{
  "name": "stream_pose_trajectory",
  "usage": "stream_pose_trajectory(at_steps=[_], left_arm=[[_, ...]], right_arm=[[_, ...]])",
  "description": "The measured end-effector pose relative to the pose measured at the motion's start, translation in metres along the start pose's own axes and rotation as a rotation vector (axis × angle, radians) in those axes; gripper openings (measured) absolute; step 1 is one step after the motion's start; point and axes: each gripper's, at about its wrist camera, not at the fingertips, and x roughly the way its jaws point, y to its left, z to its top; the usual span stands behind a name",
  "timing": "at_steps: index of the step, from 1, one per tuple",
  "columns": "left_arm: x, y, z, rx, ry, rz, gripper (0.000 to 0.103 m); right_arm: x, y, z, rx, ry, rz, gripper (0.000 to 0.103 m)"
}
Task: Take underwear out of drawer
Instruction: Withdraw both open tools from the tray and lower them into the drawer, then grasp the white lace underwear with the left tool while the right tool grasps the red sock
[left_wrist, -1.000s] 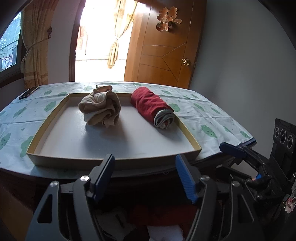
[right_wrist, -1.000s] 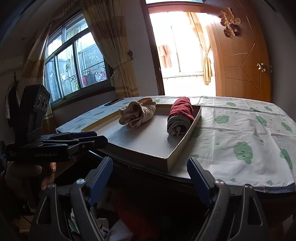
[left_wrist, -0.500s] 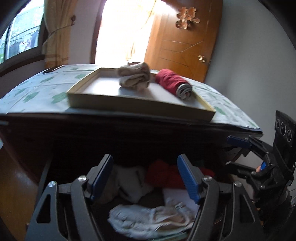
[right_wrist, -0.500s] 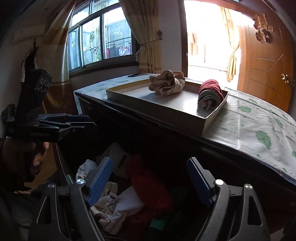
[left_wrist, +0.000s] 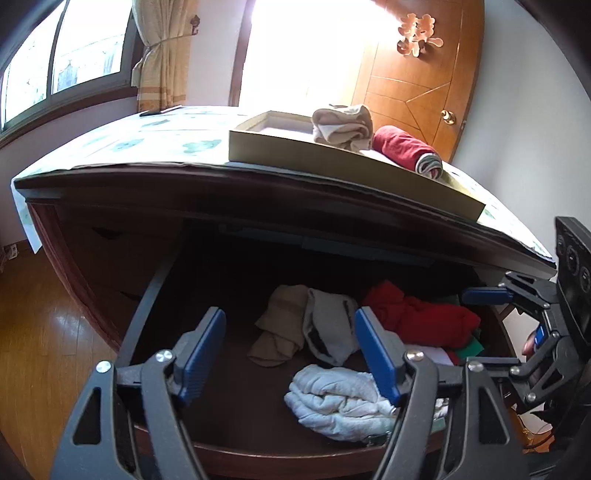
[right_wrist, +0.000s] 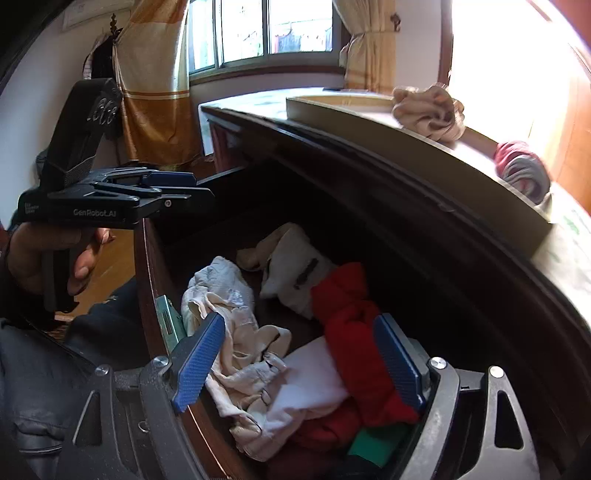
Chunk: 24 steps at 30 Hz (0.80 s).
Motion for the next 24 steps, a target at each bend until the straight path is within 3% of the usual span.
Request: stream_pose_trajectory(at_steps=[7, 11, 15, 21, 24], left_arm=[[-0.001, 0.009, -0.003, -0.029, 0.002, 0.007, 0.075], [0.001, 0.007, -0.003, -0.011, 0.024, -0.009, 0.076], [0.01, -0.012, -0.004, 0.117, 0.102, -0.057, 0.077], [0.028, -0.04, 0.002, 0.295, 0.301, -0.248, 0.077], [0.032, -0.052, 0.007, 0.413, 0.361, -0.242, 0.077]], right_arm=[[0.023, -0.005, 0.014, -0.005, 0.082, 0.084, 0.084], [0.027, 0.001, 0.016, -0.066, 0.111, 0.036, 0.084], [0.023, -0.01, 0.013, -0.061, 0.119, -0.014, 0.084], [0.016, -0.033, -0.001, -0.008, 0.132, -0.053, 0.084], [0.015, -0.041, -0.006, 0.019, 0.124, -0.058, 0.084]])
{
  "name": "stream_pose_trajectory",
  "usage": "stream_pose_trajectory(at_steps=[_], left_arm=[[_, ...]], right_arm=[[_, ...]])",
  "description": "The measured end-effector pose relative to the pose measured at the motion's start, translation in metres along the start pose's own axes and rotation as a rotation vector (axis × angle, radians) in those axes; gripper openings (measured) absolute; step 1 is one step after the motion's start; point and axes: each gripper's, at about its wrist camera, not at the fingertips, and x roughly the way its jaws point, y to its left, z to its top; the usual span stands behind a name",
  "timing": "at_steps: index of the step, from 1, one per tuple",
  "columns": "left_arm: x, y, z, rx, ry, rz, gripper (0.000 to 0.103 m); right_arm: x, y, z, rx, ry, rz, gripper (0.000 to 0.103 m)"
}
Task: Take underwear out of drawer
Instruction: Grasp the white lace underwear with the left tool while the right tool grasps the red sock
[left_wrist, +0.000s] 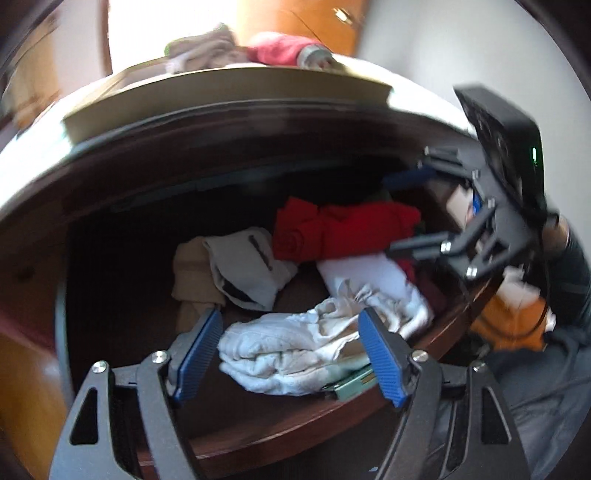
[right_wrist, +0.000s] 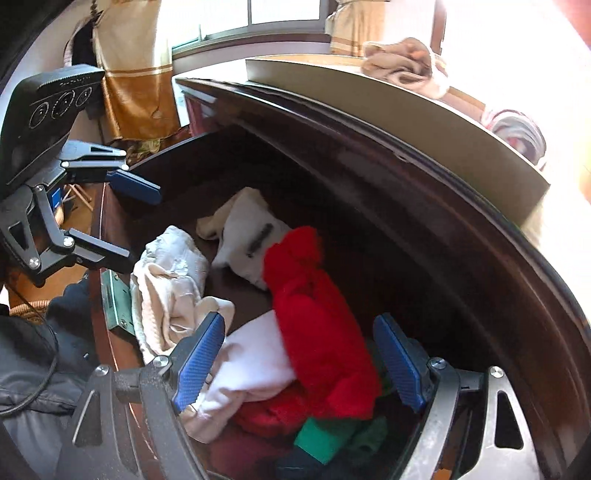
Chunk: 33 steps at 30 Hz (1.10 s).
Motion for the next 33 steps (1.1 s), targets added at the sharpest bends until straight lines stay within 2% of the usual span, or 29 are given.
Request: stream_pose_trajectory(at_steps=[1, 4, 9, 13, 19, 23, 25, 27, 29, 30, 32, 33], left_arm=[[0.002, -0.003, 0.005, 0.056, 0.043, -0.007, 0.077], [0.007, -0.007, 0.016, 0.141, 0.112, -0.046, 0.077], [0.024, -0.008, 0.029, 0.183, 0.237, -0.208, 0.077], [0.04, -0.013, 0.034, 0.203, 0.309, -0.25, 0.077], [0.067, -0.015, 0.038, 0.188, 0.398, -0.258, 0.076], [0.083, -0.015, 0.037, 0.155, 0.431, -0.271, 0.069], [0.088, -0.017, 0.033, 0.136, 0.439, -0.308, 0.052], [0.089, -0.019, 0.03, 0.138, 0.437, -0.317, 0.041], [0.084, -0.021, 0.027, 0.143, 0.417, -0.302, 0.031], [0.082, -0.021, 0.026, 0.135, 0.402, -0.289, 0.021], [0.068, -0.014, 0.025, 0.094, 0.345, -0.241, 0.016], [0.058, -0.007, 0.026, 0.071, 0.305, -0.217, 0.011]], right_arm=[[0.001, -0.002, -0.001, 0.006, -0.002, 0.001, 0.084], [0.005, -0.003, -0.004, 0.01, -0.001, 0.009, 0.084], [0.005, -0.005, -0.006, 0.019, -0.016, 0.018, 0.084], [0.004, -0.01, -0.007, 0.04, -0.02, 0.018, 0.084], [0.004, -0.012, -0.007, 0.058, -0.025, 0.014, 0.084], [0.001, -0.013, -0.007, 0.06, -0.021, 0.008, 0.084], [0.001, -0.013, -0.006, 0.058, -0.017, 0.002, 0.084], [0.001, -0.013, -0.005, 0.058, -0.012, -0.002, 0.084], [0.002, -0.013, -0.004, 0.06, -0.009, -0.008, 0.084], [0.002, -0.013, -0.003, 0.062, -0.01, -0.012, 0.084], [0.0, -0.014, -0.002, 0.066, -0.016, -0.02, 0.084], [-0.001, -0.014, -0.002, 0.067, -0.02, -0.022, 0.084]])
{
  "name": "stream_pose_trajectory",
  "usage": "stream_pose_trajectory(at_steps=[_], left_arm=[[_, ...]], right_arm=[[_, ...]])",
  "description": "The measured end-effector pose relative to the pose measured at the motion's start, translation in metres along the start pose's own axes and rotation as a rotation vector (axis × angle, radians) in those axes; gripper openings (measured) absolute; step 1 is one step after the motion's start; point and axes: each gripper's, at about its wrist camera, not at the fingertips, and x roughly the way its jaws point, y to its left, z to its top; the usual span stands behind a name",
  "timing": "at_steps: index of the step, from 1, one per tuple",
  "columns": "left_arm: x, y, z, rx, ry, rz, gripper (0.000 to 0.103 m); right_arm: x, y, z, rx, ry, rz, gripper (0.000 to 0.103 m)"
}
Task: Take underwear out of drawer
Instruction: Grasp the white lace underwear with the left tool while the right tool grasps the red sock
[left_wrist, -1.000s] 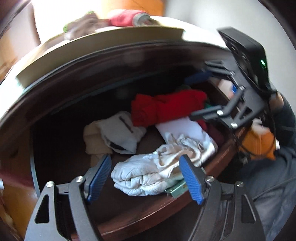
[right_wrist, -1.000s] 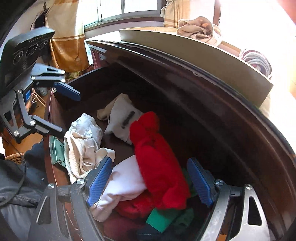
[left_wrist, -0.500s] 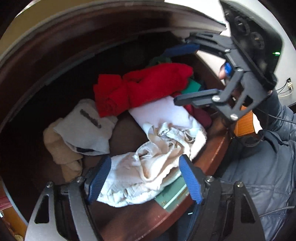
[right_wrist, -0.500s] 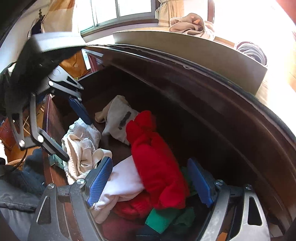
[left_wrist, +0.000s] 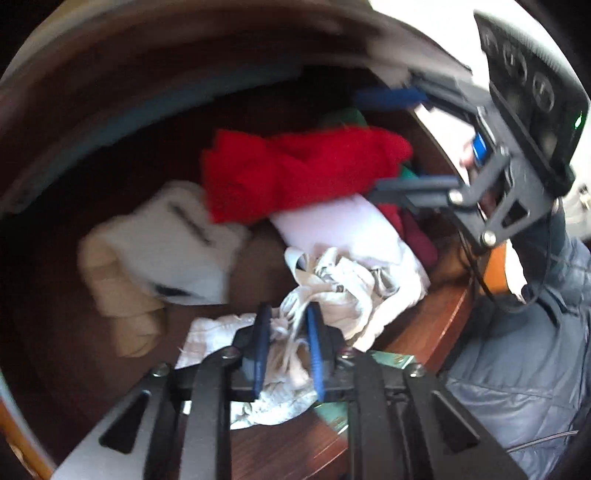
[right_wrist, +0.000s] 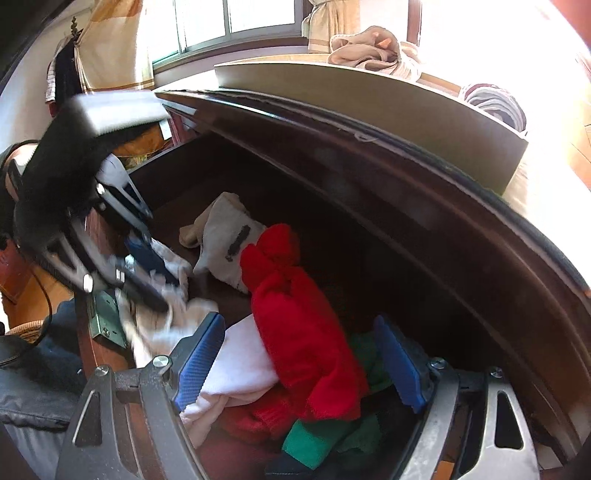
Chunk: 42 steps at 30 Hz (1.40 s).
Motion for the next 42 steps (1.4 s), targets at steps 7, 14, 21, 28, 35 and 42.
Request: stream_pose_trajectory(at_steps=[7, 14, 21, 28, 35, 42], left_arm=[[-0.057, 0.03, -0.034, -0.181, -0.221, 0.016, 0.004], [-0.04, 0.068, -0.035, -0.323, -0.271, 0.028, 0.005], [-0.033, 0.05, -0.018, -0.242, -0.252, 0.057, 0.058], [-0.019, 0.027, -0.003, -0.15, -0.184, 0.076, 0.07], [0.016, 0.004, 0.019, -0.076, -0.08, 0.107, 0.07], [0.043, 0.006, 0.038, -0.092, -0.002, 0.151, 0.07]], right_arm=[[-0.002, -0.001, 0.001, 0.005, -0.01, -0.019, 0.084], [0.003, 0.007, 0.008, -0.048, 0.028, -0.062, 0.084], [0.021, 0.008, 0.013, -0.082, 0.093, -0.085, 0.084], [0.041, 0.011, 0.019, -0.117, 0.156, -0.078, 0.084], [0.065, 0.015, 0.032, -0.119, 0.228, -0.061, 0.084], [0.073, 0.011, 0.037, -0.098, 0.242, -0.048, 0.082]])
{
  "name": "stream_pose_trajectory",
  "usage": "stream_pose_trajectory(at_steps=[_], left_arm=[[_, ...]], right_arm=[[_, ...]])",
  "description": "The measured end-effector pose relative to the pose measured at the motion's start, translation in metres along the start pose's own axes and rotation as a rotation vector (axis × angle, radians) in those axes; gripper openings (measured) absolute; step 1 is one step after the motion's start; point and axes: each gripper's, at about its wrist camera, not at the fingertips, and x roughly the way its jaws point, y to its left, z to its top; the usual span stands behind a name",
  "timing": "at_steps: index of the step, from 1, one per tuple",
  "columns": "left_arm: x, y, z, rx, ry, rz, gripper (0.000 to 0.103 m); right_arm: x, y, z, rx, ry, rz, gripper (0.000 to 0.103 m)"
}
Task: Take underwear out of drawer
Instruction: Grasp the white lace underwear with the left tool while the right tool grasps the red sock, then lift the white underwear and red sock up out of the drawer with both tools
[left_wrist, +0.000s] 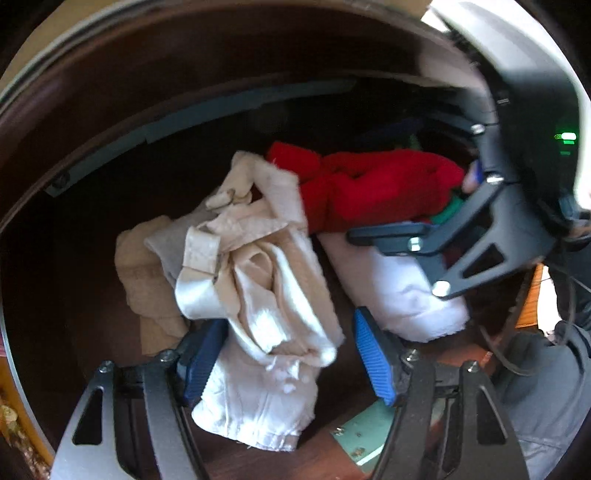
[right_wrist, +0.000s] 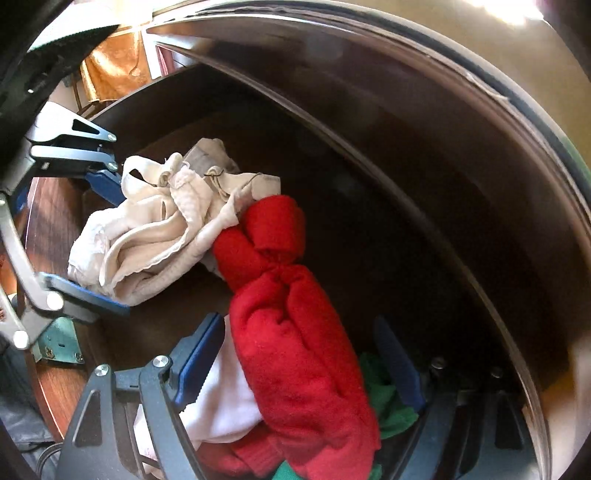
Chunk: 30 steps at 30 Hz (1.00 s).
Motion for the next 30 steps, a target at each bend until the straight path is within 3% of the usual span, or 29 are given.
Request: stream_pose_trajectory(at_steps=[1, 3, 5, 6, 10, 13, 19, 30], left_arm=[[0.004, 0.001, 0.001, -0.001, 0.008, 0.013, 0.07], [0.007, 0.0, 0.002, 0.004, 0.011, 0.029, 0.07], [0.008, -0.002, 0.002, 0.016, 0.004, 0.032, 0.065], [0.008, -0.003, 0.002, 0.02, -0.003, 0.043, 0.058], [-0.001, 0.003, -0.007, -0.007, -0.056, 0.038, 0.042], [-0.005, 0.006, -0.013, -0.03, -0.102, 0.034, 0.038], [-0.02, 0.005, -0.025, -0.068, -0.209, 0.047, 0.034], [-0.056, 0.009, -0.06, -0.159, -0.38, 0.065, 0.033]], right_arm=[[0.001, 0.0, 0.0, -0.003, 0.003, 0.0, 0.078], [0.004, 0.0, 0.0, -0.007, 0.017, 0.009, 0.058], [0.004, 0.0, 0.001, -0.009, 0.016, 0.019, 0.055], [0.004, 0.0, 0.002, -0.009, 0.013, 0.022, 0.054], [-0.006, -0.005, -0.001, 0.017, -0.023, 0.046, 0.051], [-0.01, -0.007, -0.002, 0.034, -0.04, 0.06, 0.051], [-0.021, -0.011, -0.004, 0.048, -0.085, 0.061, 0.05], [-0.05, -0.034, -0.038, 0.09, -0.175, 0.05, 0.049]])
